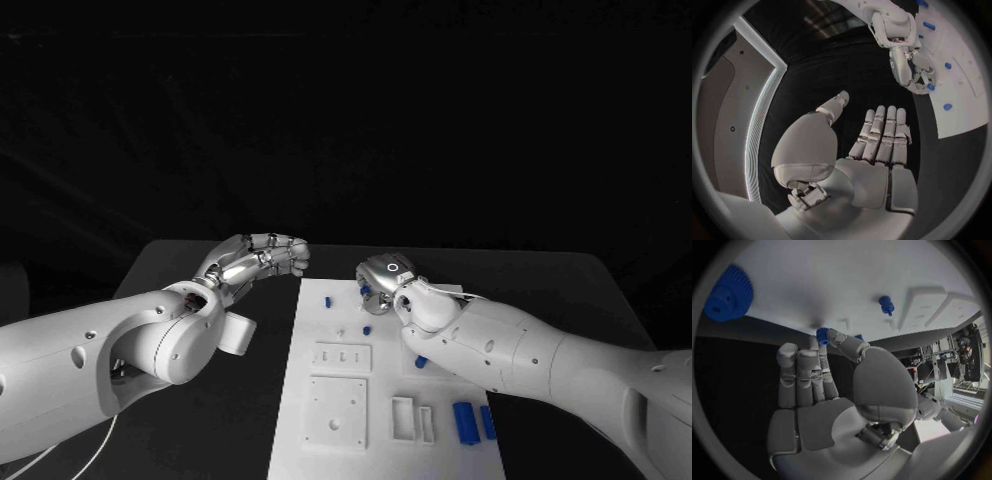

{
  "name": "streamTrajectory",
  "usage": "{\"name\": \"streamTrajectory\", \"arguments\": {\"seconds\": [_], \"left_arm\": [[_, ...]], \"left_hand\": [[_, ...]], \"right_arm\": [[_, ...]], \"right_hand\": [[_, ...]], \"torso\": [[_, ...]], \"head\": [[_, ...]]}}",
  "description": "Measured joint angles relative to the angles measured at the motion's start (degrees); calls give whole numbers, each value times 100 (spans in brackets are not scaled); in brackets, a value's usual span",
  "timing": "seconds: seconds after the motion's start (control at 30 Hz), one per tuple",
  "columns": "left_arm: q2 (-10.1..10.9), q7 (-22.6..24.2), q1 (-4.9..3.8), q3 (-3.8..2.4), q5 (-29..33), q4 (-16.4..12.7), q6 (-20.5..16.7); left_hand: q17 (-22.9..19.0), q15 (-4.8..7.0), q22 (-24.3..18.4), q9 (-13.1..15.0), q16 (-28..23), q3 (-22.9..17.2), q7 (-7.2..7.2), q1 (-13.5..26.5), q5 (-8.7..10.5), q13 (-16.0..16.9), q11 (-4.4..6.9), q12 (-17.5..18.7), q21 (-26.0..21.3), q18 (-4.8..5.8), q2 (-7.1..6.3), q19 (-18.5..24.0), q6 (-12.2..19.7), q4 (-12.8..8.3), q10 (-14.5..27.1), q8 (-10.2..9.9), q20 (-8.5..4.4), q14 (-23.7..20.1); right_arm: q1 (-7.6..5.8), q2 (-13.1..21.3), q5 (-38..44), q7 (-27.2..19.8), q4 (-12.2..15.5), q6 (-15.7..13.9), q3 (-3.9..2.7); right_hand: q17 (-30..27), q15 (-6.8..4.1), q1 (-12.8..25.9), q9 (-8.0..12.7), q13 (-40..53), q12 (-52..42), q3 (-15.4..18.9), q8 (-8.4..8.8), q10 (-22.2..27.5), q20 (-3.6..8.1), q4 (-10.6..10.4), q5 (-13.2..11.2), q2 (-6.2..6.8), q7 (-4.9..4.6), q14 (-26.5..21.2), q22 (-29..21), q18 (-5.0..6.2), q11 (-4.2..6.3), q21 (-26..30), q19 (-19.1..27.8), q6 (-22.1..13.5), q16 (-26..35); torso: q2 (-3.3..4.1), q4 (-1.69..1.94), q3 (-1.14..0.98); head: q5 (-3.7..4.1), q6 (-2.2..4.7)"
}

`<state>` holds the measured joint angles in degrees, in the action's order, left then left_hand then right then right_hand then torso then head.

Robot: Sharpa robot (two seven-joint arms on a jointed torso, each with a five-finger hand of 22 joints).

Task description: Assemble the parts on the task board

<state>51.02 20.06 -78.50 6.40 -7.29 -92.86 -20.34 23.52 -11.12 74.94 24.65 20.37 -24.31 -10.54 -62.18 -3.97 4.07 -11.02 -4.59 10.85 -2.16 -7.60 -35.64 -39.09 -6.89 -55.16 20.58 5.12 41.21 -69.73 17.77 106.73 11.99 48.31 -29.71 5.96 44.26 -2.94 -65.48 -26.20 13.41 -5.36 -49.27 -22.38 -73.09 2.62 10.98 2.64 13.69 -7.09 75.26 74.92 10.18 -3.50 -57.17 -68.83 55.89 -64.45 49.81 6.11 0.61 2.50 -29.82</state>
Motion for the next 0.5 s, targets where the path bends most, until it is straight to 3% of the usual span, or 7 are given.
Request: {"name": "streamTrajectory", "arguments": {"seconds": [0.1,0.17,0.27,0.43,0.5], "left_arm": [[0,-1,0,0,0,0,-3],[4,-2,-1,0,-1,0,-4],[19,-3,-3,0,-1,6,-8],[57,-5,-10,0,-2,12,-12],[88,-6,-20,1,-2,13,-13]], "left_hand": [[-6,0,-1,-6,0,0,0,0,0,-5,0,0,0,0,0,0,0,0,0,0,0,0],[-6,0,-1,-6,0,-9,0,0,0,-5,0,0,0,0,0,-20,0,-9,0,0,20,0],[-6,0,-1,-6,0,-14,0,0,0,-5,0,0,0,0,0,-21,0,-14,0,0,21,0],[-6,0,-1,-11,-2,-14,0,0,0,-5,0,22,0,0,0,-21,0,-14,0,0,20,0],[-5,0,-1,-11,-23,-14,0,0,0,-5,0,22,0,0,0,-21,0,-14,0,0,20,0]], "right_arm": [[6,0,-110,-27,-17,-30,5],[3,11,-197,-50,-3,-82,5],[-16,67,-299,-83,84,-166,5],[-117,396,-434,-131,536,-271,-3],[-165,637,-487,-150,856,-295,-94]], "right_hand": [[-21,137,164,114,-152,188,233,216,452,-2,-57,2,229,-154,-42,0,-6,-157,0,41,-362,0],[-43,242,234,173,-272,192,461,340,832,-13,-14,2,300,-274,-30,0,-7,-287,31,47,-619,0],[-71,359,287,211,-434,192,760,450,1310,-61,95,2,352,-242,-62,0,-7,-423,120,78,-850,0],[-90,391,287,214,-526,185,946,463,1403,-72,189,2,352,-195,-57,-40,-7,-458,183,86,-902,0],[-100,392,287,204,-526,134,983,463,1365,-91,182,2,352,-195,-57,-54,-7,-427,211,67,-902,0]], "torso": [[0,-3,1],[0,-4,1],[0,-9,1],[0,-19,-4],[0,-26,-5]], "head": [[-10,-1],[-13,-1],[-17,1],[-28,26],[-28,41]]}}
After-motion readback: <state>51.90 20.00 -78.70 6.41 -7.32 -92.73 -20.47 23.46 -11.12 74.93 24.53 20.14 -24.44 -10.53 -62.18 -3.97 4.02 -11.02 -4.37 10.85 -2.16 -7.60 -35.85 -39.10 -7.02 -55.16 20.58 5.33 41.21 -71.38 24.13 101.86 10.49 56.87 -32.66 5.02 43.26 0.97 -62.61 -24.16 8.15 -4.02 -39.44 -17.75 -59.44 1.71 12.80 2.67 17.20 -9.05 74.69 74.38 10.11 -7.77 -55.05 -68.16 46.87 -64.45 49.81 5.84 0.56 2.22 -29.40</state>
